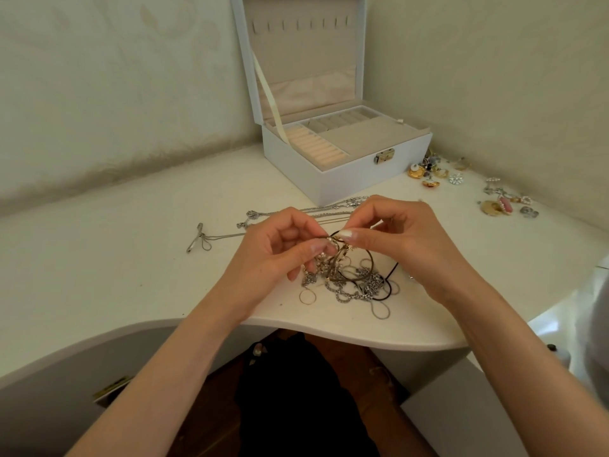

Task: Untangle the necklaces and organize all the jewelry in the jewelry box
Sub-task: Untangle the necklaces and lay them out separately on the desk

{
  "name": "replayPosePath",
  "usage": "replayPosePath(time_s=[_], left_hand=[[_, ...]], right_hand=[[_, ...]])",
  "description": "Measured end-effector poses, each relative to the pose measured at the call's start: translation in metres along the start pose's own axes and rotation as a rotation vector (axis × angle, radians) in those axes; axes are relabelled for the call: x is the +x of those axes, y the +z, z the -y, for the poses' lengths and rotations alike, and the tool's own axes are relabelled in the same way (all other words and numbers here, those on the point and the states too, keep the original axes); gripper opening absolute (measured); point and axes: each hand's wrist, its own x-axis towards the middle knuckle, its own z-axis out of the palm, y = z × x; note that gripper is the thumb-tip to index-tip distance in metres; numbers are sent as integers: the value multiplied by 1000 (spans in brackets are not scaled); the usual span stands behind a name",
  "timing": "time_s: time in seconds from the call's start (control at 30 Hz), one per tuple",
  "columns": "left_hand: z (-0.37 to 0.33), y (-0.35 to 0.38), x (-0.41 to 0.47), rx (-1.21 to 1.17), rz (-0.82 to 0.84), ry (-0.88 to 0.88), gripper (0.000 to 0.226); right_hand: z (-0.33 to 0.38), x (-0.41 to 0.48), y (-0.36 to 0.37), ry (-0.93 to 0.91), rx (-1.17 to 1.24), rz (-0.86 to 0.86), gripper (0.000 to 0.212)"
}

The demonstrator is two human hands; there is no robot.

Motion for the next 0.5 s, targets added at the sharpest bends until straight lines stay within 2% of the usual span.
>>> replayPosePath(time_s=[0.5], left_hand=[[0, 2, 0, 24, -41, -52, 11]], right_hand=[[0, -4, -8, -32, 65, 13, 7]])
